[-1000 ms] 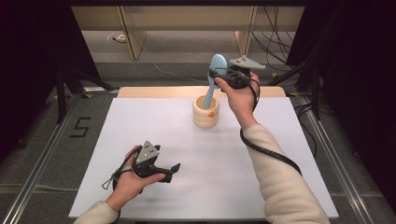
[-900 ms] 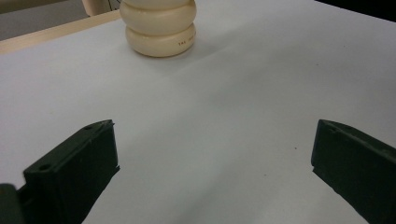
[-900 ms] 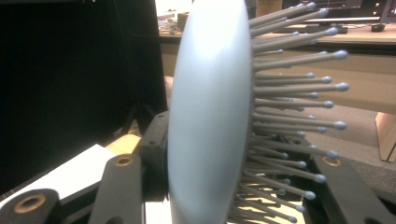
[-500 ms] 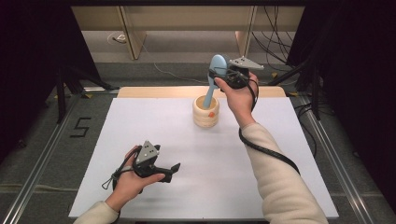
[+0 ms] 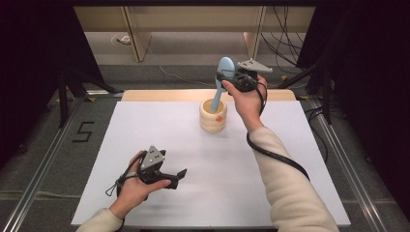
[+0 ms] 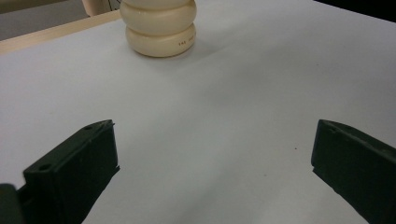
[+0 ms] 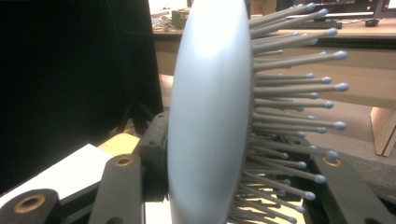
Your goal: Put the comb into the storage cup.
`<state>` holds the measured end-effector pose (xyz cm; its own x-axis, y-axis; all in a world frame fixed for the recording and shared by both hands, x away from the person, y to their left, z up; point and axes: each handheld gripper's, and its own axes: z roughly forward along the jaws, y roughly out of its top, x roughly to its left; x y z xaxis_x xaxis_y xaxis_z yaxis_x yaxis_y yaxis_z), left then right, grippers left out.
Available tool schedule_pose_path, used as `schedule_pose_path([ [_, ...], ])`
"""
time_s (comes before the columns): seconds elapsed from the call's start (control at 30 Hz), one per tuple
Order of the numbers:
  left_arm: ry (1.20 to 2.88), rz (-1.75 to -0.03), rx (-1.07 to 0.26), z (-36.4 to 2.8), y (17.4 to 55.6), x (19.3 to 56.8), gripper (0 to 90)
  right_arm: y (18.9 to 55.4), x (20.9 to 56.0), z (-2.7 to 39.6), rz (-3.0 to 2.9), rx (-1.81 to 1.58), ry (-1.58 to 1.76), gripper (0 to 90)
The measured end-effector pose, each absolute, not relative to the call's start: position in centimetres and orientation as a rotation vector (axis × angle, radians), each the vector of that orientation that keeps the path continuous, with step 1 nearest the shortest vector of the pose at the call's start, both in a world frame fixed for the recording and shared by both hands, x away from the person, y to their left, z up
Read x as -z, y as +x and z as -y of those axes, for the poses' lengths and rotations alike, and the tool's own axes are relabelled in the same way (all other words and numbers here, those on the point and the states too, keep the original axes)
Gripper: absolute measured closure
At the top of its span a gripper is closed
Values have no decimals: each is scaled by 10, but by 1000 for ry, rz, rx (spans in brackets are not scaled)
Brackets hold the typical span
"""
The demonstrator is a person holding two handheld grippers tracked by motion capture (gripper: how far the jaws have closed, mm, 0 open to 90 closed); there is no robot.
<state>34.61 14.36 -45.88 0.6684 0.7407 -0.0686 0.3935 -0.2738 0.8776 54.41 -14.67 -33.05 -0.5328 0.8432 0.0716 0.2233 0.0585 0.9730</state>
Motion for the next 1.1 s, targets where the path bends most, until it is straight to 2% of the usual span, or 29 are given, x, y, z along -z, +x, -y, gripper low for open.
schedule_pose_path([
  [1.1, 1896, -890, -437, -143, 346, 459, 0, 551, 342, 142, -1816, -1484, 1086, 502],
])
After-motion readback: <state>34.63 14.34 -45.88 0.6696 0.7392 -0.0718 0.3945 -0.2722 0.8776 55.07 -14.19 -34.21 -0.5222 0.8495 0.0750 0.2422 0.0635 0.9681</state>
